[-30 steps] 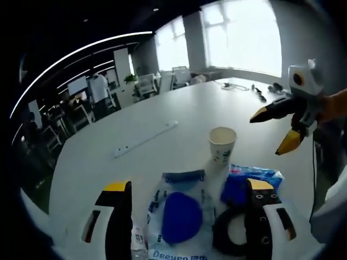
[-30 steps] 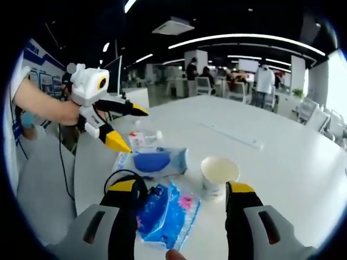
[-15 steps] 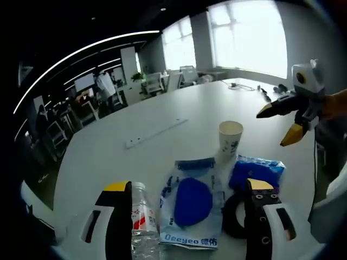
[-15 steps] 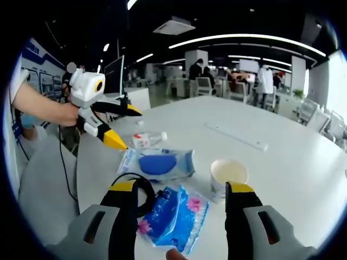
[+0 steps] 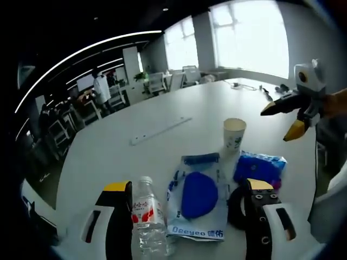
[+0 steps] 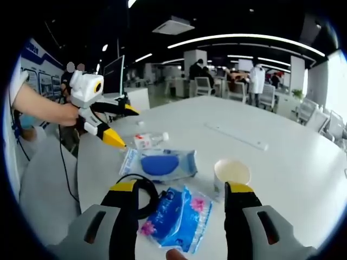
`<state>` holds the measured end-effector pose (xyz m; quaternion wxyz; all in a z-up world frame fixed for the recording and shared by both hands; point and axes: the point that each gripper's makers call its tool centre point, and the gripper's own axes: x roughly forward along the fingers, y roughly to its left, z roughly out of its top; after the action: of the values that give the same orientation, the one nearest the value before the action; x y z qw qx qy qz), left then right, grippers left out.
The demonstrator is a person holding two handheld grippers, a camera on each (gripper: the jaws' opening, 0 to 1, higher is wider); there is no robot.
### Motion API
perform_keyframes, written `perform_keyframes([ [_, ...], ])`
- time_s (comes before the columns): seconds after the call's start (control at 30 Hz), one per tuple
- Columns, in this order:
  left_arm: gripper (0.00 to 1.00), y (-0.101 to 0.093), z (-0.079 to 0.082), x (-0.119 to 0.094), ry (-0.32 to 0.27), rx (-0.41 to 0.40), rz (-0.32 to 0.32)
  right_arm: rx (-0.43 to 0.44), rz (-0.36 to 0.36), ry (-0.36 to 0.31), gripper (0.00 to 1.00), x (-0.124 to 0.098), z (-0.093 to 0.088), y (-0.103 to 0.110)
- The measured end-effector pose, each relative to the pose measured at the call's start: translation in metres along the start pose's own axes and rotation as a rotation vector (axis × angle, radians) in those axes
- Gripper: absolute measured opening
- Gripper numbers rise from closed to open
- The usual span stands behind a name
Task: Arrange the tabletop items into an orderly group along one side of the table until the central work area is clear of visible clutter.
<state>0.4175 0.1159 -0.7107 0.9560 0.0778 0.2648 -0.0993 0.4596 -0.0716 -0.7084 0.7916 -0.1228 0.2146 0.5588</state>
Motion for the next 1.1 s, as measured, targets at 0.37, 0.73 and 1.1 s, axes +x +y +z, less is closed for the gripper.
perform_keyframes([
  [0.37, 0.81, 0.010, -0.010, 0.000, 0.017, -0.034, 0.008, 0.005, 0.007, 0.016, 0.61, 0.002, -0.005, 0.005],
  [0.73, 0.80, 0.019, -0.018, 0.000, 0.030, -0.066, 0.028, 0.010, 0.021, 0.030, 0.61, 0.011, -0.007, 0.007],
  [1.1, 0.79, 0.030, -0.032, 0.003, 0.060, -0.110, 0.038, 0.017, 0.040, 0.042, 0.61, 0.020, -0.010, 0.011],
])
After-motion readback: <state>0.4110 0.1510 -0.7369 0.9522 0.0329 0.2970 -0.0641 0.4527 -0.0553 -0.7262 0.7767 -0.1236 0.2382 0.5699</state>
